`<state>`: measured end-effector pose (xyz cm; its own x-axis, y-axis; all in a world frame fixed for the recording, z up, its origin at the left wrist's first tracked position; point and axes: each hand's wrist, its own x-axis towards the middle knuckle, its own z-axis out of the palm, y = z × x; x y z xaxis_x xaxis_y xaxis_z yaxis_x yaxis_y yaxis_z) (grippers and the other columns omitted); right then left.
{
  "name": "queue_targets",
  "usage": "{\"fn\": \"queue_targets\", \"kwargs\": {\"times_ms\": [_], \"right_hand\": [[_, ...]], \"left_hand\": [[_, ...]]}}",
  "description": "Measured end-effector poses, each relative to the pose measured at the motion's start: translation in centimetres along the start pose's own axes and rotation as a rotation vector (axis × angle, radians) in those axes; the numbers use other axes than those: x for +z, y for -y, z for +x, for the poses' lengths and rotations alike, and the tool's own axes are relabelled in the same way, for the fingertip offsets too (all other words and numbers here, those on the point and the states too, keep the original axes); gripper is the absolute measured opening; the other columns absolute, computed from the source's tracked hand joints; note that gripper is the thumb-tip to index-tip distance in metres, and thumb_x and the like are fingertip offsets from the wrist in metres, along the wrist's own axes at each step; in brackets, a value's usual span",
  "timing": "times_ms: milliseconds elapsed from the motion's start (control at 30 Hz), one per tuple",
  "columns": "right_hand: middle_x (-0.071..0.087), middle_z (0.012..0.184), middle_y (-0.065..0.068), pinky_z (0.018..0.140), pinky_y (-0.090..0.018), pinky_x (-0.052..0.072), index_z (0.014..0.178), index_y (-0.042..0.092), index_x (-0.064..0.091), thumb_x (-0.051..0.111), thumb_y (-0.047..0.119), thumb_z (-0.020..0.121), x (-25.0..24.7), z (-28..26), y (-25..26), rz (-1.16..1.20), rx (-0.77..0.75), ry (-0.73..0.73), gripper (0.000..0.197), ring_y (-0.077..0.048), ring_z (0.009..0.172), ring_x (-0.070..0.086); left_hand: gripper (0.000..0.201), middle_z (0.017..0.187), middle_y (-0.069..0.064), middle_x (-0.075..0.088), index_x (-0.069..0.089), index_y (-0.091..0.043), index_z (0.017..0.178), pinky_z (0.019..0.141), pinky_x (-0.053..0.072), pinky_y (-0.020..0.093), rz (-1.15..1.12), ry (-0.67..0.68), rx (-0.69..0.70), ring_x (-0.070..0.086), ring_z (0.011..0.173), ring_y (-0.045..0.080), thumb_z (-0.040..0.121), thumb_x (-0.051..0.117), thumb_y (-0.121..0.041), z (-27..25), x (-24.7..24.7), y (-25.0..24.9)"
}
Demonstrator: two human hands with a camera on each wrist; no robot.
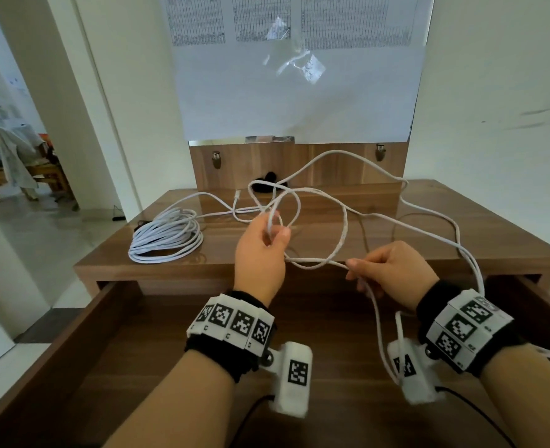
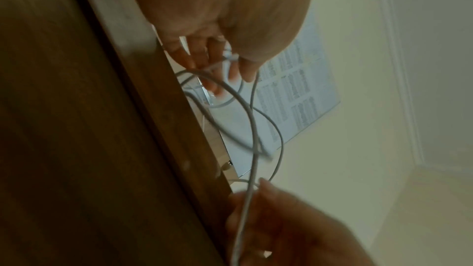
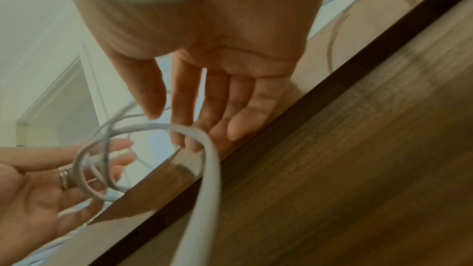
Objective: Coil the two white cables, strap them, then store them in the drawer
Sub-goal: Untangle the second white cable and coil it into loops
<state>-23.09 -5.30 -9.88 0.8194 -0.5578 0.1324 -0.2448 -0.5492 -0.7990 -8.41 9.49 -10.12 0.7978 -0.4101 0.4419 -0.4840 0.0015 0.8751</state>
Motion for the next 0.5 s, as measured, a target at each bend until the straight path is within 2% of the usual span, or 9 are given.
{"fn": "queue_targets", "kwargs": {"times_ms": [67, 167, 233, 300, 333, 367, 433, 467, 500], "right_hand": [[0.070, 0.066, -0.003, 0.058, -0.021, 0.048, 0.073, 0.019, 0.072, 0.059, 0.020, 0.092, 0.0, -0.2, 0.2, 0.014, -0.075, -0.175, 0.023, -0.016, 0.060, 0.064], [0.063, 0.067, -0.013, 0.059, -0.029, 0.048, 0.073, 0.014, 0.069, 0.050, 0.009, 0.092, -1.0, -0.7, 0.8, 0.258, -0.225, -0.483, 0.027, -0.020, 0.058, 0.056], [0.059, 0.067, -0.010, 0.061, -0.037, 0.047, 0.076, 0.017, 0.067, 0.051, 0.016, 0.091, -2.0, -0.8, 1.0, 0.317, -0.294, -0.622, 0.022, -0.022, 0.061, 0.053], [0.062, 0.075, 0.000, 0.064, -0.042, 0.048, 0.083, 0.025, 0.067, 0.054, 0.027, 0.088, -2.4, -0.7, 1.0, 0.306, -0.331, -0.688, 0.014, -0.023, 0.065, 0.054], [0.063, 0.082, 0.005, 0.066, -0.041, 0.051, 0.089, 0.028, 0.067, 0.055, 0.029, 0.088, -2.6, -0.6, 1.1, 0.285, -0.333, -0.707, 0.012, -0.021, 0.067, 0.056], [0.063, 0.089, 0.009, 0.067, -0.036, 0.053, 0.096, 0.030, 0.066, 0.056, 0.028, 0.089, -2.7, -0.6, 1.4, 0.257, -0.332, -0.719, 0.013, -0.014, 0.069, 0.058], [0.063, 0.099, 0.013, 0.069, -0.013, 0.050, 0.106, 0.028, 0.065, 0.055, 0.023, 0.092, -2.8, -0.6, 2.4, 0.203, -0.348, -0.718, 0.018, 0.006, 0.074, 0.057], [0.064, 0.101, 0.012, 0.071, -0.007, 0.045, 0.106, 0.026, 0.066, 0.054, 0.021, 0.093, -2.8, -0.5, 3.1, 0.171, -0.378, -0.696, 0.019, 0.010, 0.081, 0.056], [0.065, 0.101, 0.011, 0.073, -0.005, 0.042, 0.105, 0.024, 0.068, 0.054, 0.019, 0.093, -2.6, -0.4, 4.0, 0.127, -0.410, -0.656, 0.019, 0.009, 0.087, 0.057]], "left_hand": [[0.023, 0.083, -0.003, 0.070, 0.067, -0.024, 0.111, 0.081, 0.053, 0.032, 0.017, 0.098, 0.053, 0.064, 0.081, 0.008, 0.100, 0.050, -0.015, -0.3, 0.2, 0.0], [0.028, 0.079, -0.001, 0.067, 0.069, -0.028, 0.114, 0.081, 0.053, 0.025, 0.127, 0.378, 0.101, 0.063, 0.078, 0.009, 0.099, 0.051, -0.013, -1.0, 0.3, -0.3], [0.027, 0.080, -0.012, 0.066, 0.071, -0.031, 0.111, 0.081, 0.052, 0.018, 0.206, 0.597, 0.128, 0.061, 0.077, 0.000, 0.097, 0.055, -0.014, -1.6, 0.5, -0.6], [0.021, 0.082, -0.019, 0.067, 0.075, -0.028, 0.105, 0.079, 0.049, 0.015, 0.254, 0.742, 0.163, 0.061, 0.079, -0.006, 0.095, 0.060, -0.017, -2.2, 0.6, -1.2], [0.017, 0.077, -0.022, 0.066, 0.077, -0.024, 0.101, 0.078, 0.047, 0.015, 0.263, 0.802, 0.177, 0.060, 0.076, -0.007, 0.094, 0.062, -0.019, -2.5, 0.7, -1.6], [0.015, 0.070, -0.023, 0.064, 0.078, -0.021, 0.098, 0.075, 0.045, 0.016, 0.266, 0.854, 0.184, 0.059, 0.071, -0.007, 0.094, 0.063, -0.022, -2.8, 0.8, -1.9], [0.018, 0.057, -0.023, 0.059, 0.078, -0.017, 0.094, 0.070, 0.045, 0.020, 0.263, 0.932, 0.159, 0.054, 0.059, -0.005, 0.095, 0.062, -0.025, -3.2, 1.0, -2.3], [0.020, 0.054, -0.020, 0.057, 0.077, -0.017, 0.093, 0.069, 0.046, 0.024, 0.261, 0.951, 0.141, 0.052, 0.055, -0.003, 0.095, 0.060, -0.027, -3.3, 1.2, -2.4], [0.022, 0.052, -0.018, 0.056, 0.077, -0.017, 0.091, 0.070, 0.048, 0.029, 0.259, 0.954, 0.130, 0.051, 0.054, -0.002, 0.096, 0.059, -0.029, -3.4, 1.3, -2.5]]}}
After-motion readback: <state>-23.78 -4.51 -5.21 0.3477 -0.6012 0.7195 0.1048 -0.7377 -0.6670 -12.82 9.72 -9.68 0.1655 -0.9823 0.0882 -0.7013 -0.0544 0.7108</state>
